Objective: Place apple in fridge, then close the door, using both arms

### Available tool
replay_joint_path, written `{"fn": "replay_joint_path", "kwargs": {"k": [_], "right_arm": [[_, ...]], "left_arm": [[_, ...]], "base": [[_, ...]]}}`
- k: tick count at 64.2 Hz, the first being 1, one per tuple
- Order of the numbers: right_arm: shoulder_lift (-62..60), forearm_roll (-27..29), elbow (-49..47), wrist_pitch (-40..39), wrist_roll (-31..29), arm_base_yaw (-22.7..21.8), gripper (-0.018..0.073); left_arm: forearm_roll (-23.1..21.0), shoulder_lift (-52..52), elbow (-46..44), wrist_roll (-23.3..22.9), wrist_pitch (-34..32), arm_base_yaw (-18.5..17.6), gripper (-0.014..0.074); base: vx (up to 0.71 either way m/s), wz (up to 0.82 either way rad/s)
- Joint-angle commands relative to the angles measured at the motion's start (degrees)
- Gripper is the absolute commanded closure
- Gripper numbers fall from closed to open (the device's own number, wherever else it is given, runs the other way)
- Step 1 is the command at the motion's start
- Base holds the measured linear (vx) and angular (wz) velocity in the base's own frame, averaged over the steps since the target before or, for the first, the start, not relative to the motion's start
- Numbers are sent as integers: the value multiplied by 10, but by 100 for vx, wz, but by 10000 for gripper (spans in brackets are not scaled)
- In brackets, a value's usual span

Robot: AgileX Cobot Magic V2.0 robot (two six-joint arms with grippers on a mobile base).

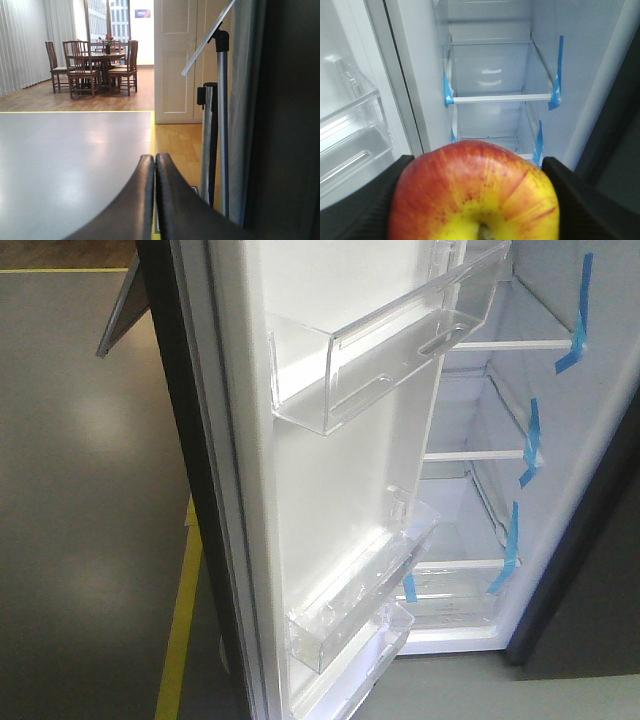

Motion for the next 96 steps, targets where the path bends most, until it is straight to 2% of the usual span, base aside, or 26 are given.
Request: {"fn": "replay_joint_path", "kwargs": {"k": [1,96], "right_arm": [[-15,-7,-18,-47,-1,-2,568],[-15,-7,-18,-47,-1,-2,568]], "left_arm": [[0,-3,16,0,-43,-3,602],[0,-3,16,0,-43,-3,602]], "base": [[3,1],[1,0]]}}
